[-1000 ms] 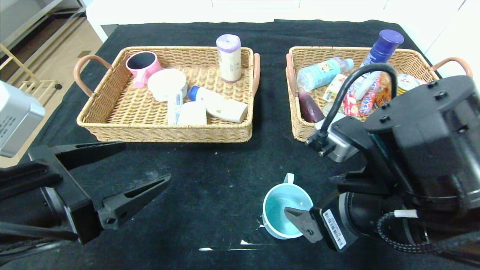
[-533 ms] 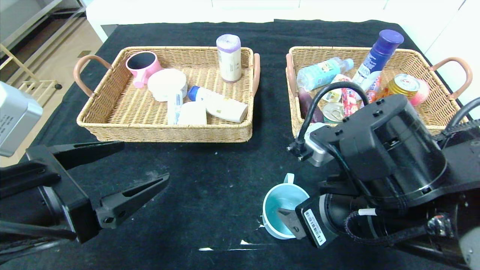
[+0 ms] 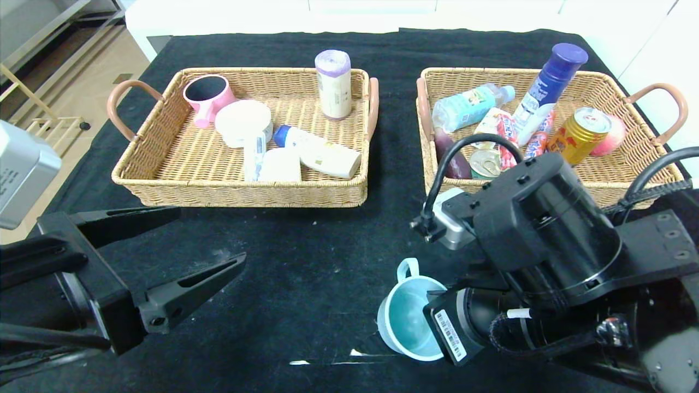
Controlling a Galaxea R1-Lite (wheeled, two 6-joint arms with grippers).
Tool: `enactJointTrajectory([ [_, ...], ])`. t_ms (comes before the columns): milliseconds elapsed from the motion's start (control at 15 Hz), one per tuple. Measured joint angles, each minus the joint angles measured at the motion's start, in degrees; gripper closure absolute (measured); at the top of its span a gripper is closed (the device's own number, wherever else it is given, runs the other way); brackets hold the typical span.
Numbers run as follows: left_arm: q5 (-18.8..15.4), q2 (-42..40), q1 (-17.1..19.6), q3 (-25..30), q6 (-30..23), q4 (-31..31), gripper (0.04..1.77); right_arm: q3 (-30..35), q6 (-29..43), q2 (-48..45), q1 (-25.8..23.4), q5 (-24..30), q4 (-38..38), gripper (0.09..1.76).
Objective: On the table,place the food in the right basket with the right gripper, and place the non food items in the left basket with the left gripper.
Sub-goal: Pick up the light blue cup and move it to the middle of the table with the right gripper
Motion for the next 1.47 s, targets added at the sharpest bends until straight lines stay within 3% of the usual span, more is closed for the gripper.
enactJointTrajectory([
  [933, -0.3, 0.0, 0.0, 0.4, 0.1, 0.1, 0.09, -1.5, 0.0, -1.9, 0.2, 0.5, 0.1, 1.68],
  [1467, 0.2, -0.7, 0.0, 0.2, 0.1, 0.0, 0.09, -12.0, -0.3, -0.5, 5.2, 0.7, -0.2, 1.68],
])
